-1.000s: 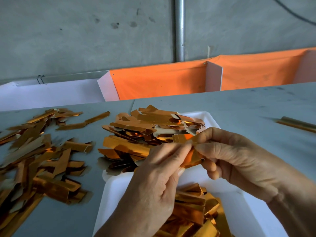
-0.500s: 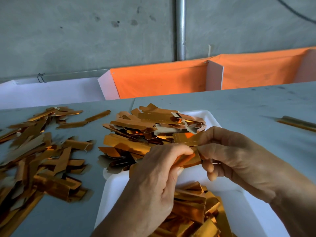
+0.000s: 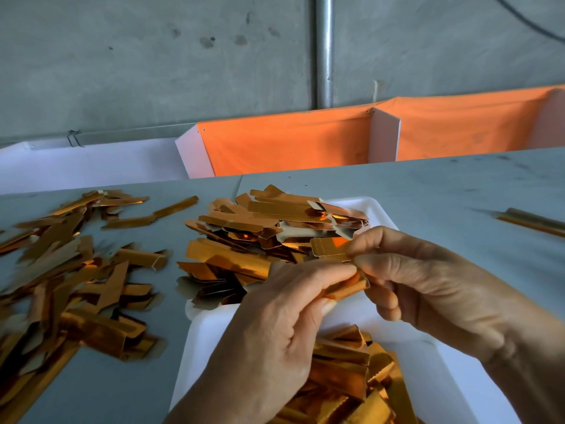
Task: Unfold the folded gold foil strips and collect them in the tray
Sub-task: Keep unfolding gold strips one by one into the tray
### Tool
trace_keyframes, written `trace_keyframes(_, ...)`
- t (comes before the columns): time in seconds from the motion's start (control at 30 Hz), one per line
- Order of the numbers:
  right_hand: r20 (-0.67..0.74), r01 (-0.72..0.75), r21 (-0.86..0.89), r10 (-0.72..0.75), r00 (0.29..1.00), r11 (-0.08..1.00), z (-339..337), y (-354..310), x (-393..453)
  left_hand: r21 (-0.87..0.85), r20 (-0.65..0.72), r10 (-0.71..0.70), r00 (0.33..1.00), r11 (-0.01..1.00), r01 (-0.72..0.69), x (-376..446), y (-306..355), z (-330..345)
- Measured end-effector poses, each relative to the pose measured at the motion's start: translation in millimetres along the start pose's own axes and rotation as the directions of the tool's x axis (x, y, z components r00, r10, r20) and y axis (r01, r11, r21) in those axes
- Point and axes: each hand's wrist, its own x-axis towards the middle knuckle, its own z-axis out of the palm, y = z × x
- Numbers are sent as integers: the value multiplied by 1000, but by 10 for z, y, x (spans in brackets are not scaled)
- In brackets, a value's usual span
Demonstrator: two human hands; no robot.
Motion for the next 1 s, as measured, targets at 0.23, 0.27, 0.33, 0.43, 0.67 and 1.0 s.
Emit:
trace_keyframes(0.23, 140, -8, 177, -17, 990, 984, -9, 32, 22, -162, -2, -74, 997, 984, 73, -8, 12, 5)
trace_keyframes(0.27, 142, 4, 159, -27, 989, 987, -13, 29, 17, -187, 2, -82, 997, 979, 81, -7, 17, 12)
trace_keyframes(0.33, 132, 29, 103, -43, 990, 994, -18, 22, 7, -220, 19, -105, 994, 970, 106, -1, 25, 29)
trace_keyframes(0.43, 88, -14, 69, 8, 996, 998, -2, 8, -8, -200, 24, -137, 990, 970, 139, -5, 13, 44)
trace_keyframes(0.67, 213, -283, 78, 261, 941, 956, -4, -17, -34, 56, -95, -32, 995, 998, 37, 15, 4, 63)
trace_keyframes(1.0, 26, -85, -377, 103, 994, 922, 174, 56, 19, -489, -265, -296, 918, 862, 136, 67, 8, 98)
